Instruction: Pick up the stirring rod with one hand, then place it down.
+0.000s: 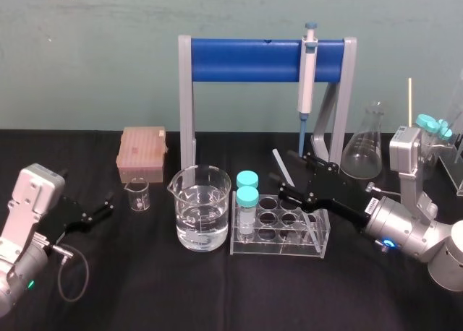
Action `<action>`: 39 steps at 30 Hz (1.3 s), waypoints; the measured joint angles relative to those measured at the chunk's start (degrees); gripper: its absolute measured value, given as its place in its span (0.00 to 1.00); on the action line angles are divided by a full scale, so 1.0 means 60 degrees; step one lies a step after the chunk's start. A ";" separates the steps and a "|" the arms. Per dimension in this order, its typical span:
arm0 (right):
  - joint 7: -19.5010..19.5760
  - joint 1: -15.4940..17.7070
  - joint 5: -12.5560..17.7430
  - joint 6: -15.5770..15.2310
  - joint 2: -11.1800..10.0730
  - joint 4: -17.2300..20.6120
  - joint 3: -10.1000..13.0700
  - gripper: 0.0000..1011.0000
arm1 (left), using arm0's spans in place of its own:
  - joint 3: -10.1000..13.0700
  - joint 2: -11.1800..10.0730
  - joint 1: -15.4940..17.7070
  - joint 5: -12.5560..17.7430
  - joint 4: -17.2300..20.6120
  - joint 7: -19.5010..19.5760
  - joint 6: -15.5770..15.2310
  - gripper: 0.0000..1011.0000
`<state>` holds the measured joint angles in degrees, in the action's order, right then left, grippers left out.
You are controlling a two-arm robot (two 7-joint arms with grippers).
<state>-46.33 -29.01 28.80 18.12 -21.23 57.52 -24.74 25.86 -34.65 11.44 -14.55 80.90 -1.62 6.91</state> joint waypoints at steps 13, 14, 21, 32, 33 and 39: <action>0.0000 -0.0045 -0.0005 0.0027 -0.0005 0.0048 0.0005 0.99 | 0.0000 0.0000 -0.0001 0.0001 0.0000 0.0000 0.0000 0.99; 0.0000 -0.0071 -0.0005 0.0052 -0.0010 0.0080 0.0022 0.99 | 0.0000 0.0000 -0.0001 0.0000 0.0000 0.0000 0.0000 0.99; 0.0657 -0.0070 -0.0058 0.0500 -0.0134 0.0765 0.0525 0.99 | 0.0000 0.0000 -0.0001 0.0000 0.0000 0.0000 0.0000 0.99; 0.2709 0.0988 -0.0292 -0.0420 -0.0397 0.2082 0.1563 0.99 | 0.0000 0.0000 0.0000 0.0000 0.0000 0.0000 0.0000 0.99; 0.2792 0.1061 -0.0294 -0.0535 -0.0413 0.2145 0.1598 0.99 | 0.0000 0.0000 -0.0001 0.0000 0.0000 0.0000 0.0000 0.99; 0.3710 0.1916 -0.0430 -0.1638 -0.0579 0.2773 0.1962 0.99 | 0.0000 0.0000 -0.0001 0.0000 0.0000 0.0000 0.0000 0.99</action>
<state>-24.07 -17.51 26.21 8.30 -24.70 74.15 -12.97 25.86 -34.65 11.43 -14.55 80.90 -1.62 6.91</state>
